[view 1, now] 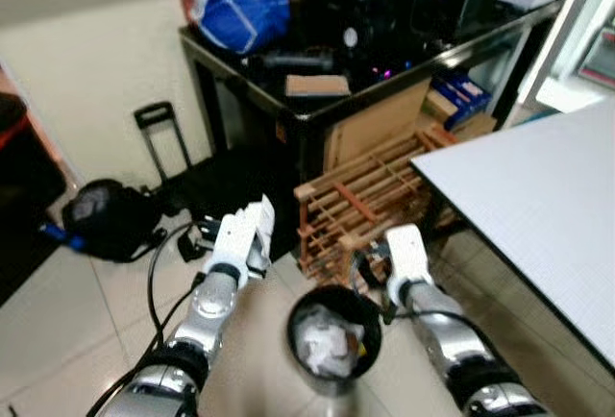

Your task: Picking trash to rubbish bin

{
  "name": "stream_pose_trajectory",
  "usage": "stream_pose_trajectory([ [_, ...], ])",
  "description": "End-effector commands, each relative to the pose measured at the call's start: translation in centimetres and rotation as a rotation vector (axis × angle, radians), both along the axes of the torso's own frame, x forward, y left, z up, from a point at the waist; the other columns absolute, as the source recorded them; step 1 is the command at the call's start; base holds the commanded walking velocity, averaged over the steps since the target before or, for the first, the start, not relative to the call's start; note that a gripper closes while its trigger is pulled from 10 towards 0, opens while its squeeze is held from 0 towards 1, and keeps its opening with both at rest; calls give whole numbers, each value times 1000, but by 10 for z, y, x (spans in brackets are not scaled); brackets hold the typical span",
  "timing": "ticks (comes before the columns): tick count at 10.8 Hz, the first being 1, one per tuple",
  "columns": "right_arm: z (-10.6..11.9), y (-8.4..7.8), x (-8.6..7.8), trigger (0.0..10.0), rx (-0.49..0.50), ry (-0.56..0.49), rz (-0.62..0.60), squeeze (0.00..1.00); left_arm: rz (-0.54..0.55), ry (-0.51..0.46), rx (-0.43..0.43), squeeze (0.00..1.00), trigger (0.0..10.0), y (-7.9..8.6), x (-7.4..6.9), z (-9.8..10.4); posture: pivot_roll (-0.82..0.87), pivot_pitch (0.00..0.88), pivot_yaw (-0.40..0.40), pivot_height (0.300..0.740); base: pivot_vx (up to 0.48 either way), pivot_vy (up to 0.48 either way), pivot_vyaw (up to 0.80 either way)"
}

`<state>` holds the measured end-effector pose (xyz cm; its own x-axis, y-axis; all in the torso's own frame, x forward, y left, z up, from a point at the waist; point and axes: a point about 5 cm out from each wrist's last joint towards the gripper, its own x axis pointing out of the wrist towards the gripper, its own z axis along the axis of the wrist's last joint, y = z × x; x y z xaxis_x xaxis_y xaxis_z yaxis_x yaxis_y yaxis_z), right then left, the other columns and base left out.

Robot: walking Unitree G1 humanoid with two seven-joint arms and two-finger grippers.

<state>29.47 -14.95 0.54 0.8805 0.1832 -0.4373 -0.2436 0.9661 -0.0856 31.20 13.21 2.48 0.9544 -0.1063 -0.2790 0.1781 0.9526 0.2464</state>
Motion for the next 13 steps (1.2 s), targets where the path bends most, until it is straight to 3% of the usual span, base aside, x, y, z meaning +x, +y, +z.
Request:
stream_pose_trajectory([
  [1,-11,-1,-7,10000,-29,62,16,0,-30,55,30,0,10000,2,-5,-9,-59,37,35,740,304,0,0],
  [3,-32,-10,-27,10000,-63,173,-10,0,-67,166,64,0,10000,3,-18,-27,-58,39,32,740,142,0,0],
  [4,-43,-15,-39,10000,-79,230,-25,0,-92,219,121,0,10000,8,-31,-40,-61,40,31,740,0,0,0],
  [8,-65,-32,-70,10000,-76,341,-120,0,-14,390,152,0,10000,31,-67,-71,-60,43,27,740,0,0,0],
  [10,-67,-34,-75,10000,-57,340,-154,0,9,431,161,0,10000,38,-78,-79,-59,46,26,740,0,0,0],
  [13,-65,-30,-71,10000,-36,326,-140,0,25,430,147,0,10000,37,-77,-78,-53,48,23,740,0,0,0],
])
